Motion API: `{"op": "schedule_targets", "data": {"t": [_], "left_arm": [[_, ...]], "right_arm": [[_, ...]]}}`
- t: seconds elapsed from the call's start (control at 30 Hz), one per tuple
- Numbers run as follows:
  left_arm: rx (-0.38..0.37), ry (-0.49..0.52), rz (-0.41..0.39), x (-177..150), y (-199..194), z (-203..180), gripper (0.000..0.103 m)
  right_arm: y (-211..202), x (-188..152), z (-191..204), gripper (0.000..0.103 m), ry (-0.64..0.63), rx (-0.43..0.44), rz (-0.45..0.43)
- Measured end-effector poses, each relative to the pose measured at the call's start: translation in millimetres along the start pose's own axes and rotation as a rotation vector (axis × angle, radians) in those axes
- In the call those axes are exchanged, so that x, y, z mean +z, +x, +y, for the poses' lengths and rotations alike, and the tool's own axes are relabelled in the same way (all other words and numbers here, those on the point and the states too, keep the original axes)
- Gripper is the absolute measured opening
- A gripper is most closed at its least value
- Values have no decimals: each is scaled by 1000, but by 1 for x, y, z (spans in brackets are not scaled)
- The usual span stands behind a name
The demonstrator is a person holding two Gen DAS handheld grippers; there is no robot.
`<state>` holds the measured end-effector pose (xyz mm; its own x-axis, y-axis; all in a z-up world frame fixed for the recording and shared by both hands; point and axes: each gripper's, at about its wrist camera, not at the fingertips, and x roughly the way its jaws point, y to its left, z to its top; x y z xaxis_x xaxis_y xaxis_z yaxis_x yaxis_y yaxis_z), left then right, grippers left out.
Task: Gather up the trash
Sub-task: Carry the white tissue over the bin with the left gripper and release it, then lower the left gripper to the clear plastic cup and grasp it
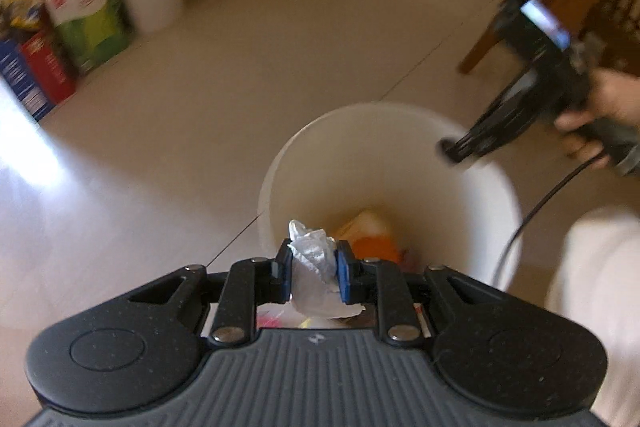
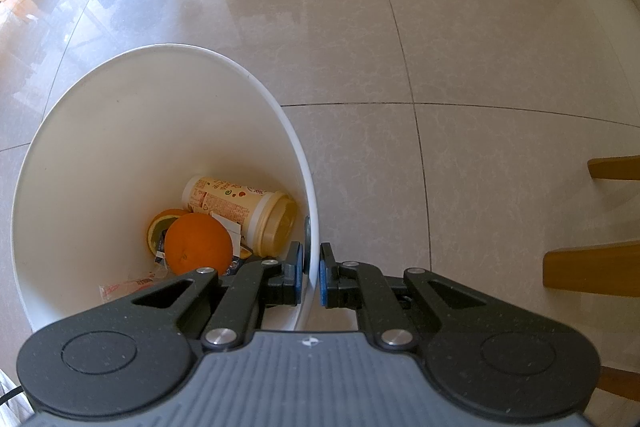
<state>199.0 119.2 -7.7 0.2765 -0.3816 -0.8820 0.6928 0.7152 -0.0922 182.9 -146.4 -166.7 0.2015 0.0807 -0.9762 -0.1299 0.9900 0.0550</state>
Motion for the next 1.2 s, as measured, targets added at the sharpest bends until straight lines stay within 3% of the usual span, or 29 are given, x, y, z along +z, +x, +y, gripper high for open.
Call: {"op": "schedule_targets", "data": {"t": [0.07, 0.1, 0.2, 0.23, 0.53, 0.83, 1.07, 1.2], "left_arm": [[-23, 16, -21, 6, 3, -11, 22], [-26, 28, -34, 8, 5, -16, 28], [-21, 36, -48, 13, 9, -25, 69], [-15, 35, -56, 13, 10, -26, 71], [14, -12, -7, 3, 6, -13, 72], [57, -92, -9, -15, -1, 13, 73], [120, -181, 9, -57, 7, 42, 77], [135, -267, 29, -90, 24, 55, 89]], "right_arm": [[0, -1, -1, 10, 3, 2, -1], [0, -1, -1, 10, 2, 2, -2], [-1, -2, -1, 10, 1, 3, -4], [-1, -2, -1, 10, 0, 5, -4], [-1, 0, -3, 10, 0, 11, -2], [-1, 0, -3, 10, 5, 9, -3], [0, -2, -2, 10, 1, 5, -4], [-1, -1, 0, 10, -6, -4, -6]]}}
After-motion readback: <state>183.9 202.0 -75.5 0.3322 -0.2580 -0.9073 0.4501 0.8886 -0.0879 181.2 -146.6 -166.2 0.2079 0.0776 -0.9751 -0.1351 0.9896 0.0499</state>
